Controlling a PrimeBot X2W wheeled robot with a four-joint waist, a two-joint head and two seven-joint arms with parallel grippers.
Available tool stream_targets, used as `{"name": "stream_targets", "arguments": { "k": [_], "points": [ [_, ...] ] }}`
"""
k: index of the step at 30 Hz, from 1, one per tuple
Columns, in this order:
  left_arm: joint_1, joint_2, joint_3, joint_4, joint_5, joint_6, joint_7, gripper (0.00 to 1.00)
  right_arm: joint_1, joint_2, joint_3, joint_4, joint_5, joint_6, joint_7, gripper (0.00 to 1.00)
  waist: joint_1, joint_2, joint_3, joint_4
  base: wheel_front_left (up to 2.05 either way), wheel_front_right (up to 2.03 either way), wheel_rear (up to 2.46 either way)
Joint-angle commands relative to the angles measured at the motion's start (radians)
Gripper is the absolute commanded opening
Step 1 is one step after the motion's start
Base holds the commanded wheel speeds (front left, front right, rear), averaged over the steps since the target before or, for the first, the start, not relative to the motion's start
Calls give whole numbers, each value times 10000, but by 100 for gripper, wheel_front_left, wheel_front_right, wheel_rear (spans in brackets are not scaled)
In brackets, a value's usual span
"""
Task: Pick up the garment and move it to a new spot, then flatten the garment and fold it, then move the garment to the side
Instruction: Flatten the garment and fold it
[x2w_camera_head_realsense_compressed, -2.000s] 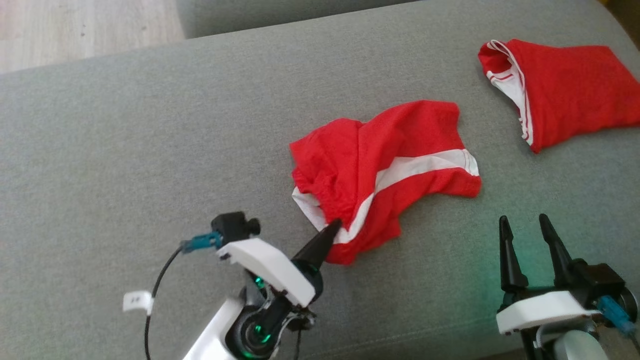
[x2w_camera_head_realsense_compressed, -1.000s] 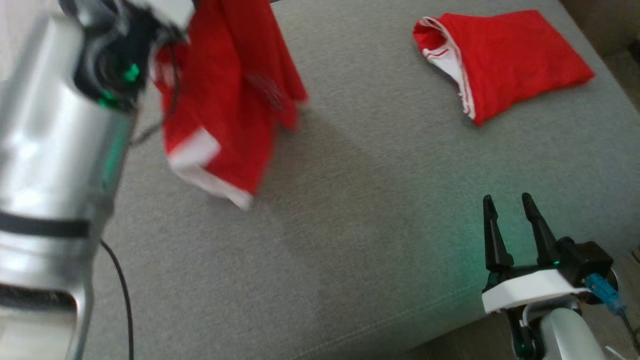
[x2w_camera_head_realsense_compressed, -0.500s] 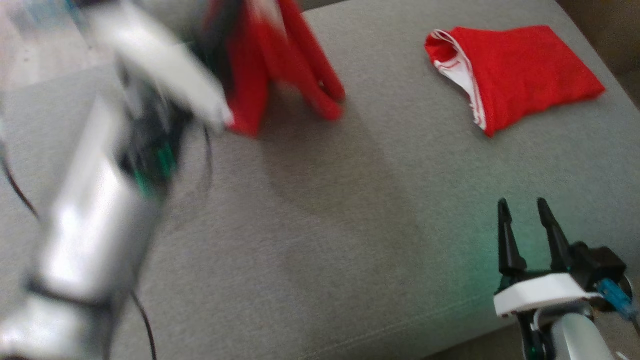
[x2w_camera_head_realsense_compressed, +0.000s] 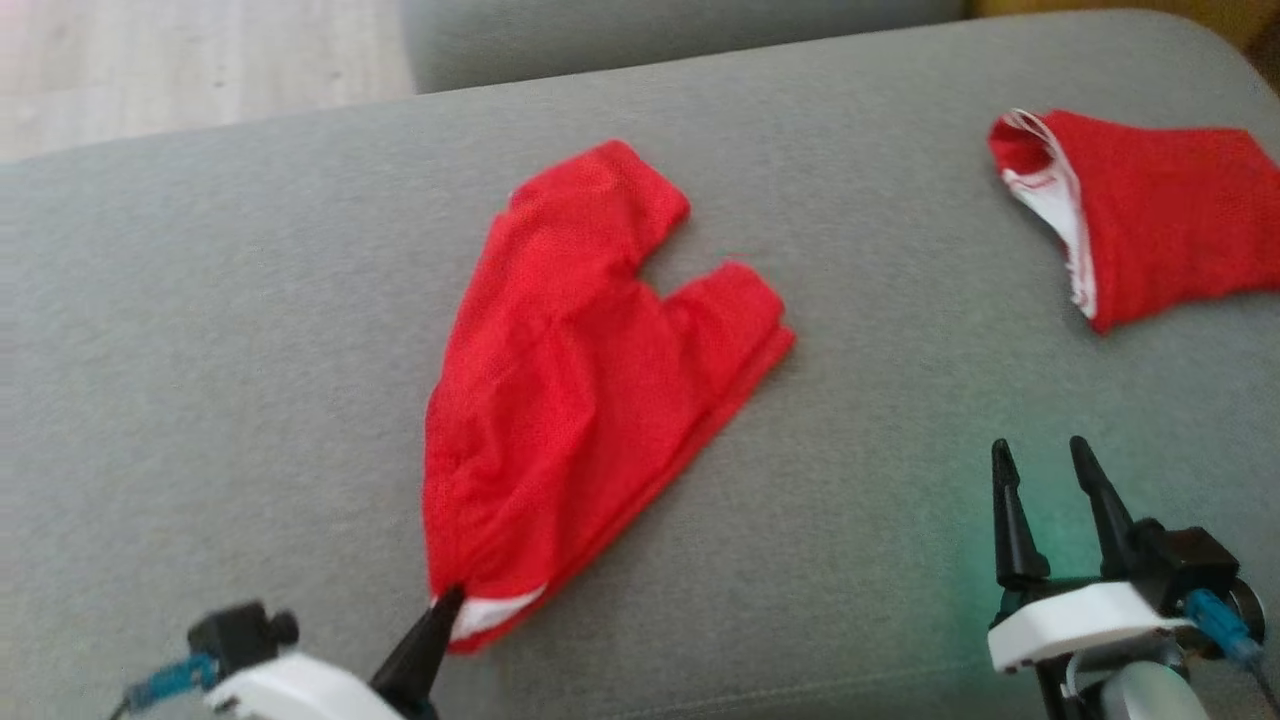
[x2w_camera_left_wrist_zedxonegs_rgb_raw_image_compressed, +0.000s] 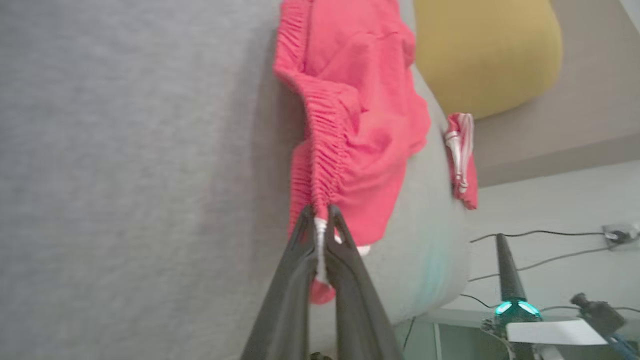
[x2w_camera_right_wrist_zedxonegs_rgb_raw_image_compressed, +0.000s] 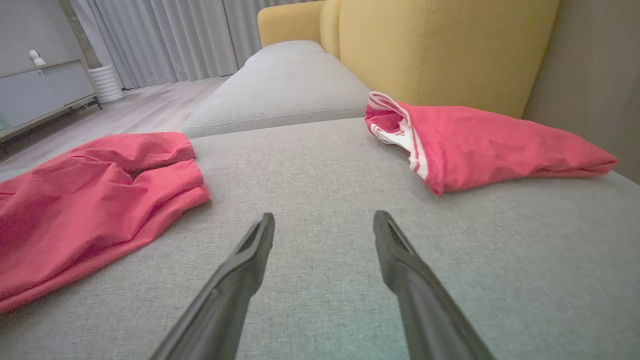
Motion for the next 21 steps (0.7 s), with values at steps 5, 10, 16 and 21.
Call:
{"name": "stream_targets", "arguments": {
  "k": [5,10,16,21],
  "points": [
    [-345,120,396,729,598,95,-725,100,9,-74,386,-127,-224,-7,-109,100,0,0,-294,578,0,0,0],
    [-621,582,372,1372,1829,1177,-1140,100,66,-74,526,-43,-288,-7,-109,100,0,0,-517,623,0,0,0],
    [-1551,717,24,802,3292,1753,-1796,100,180,-74,736,-80,-277,-7,-109,100,0,0,-545,463,0,0,0],
    [-3506,-233,-1348,870,4312,1251,-1369,100,-106,-74,875,-250,-228,-7,-109,100,0,0,16,171,0,0,0]
  ]
}}
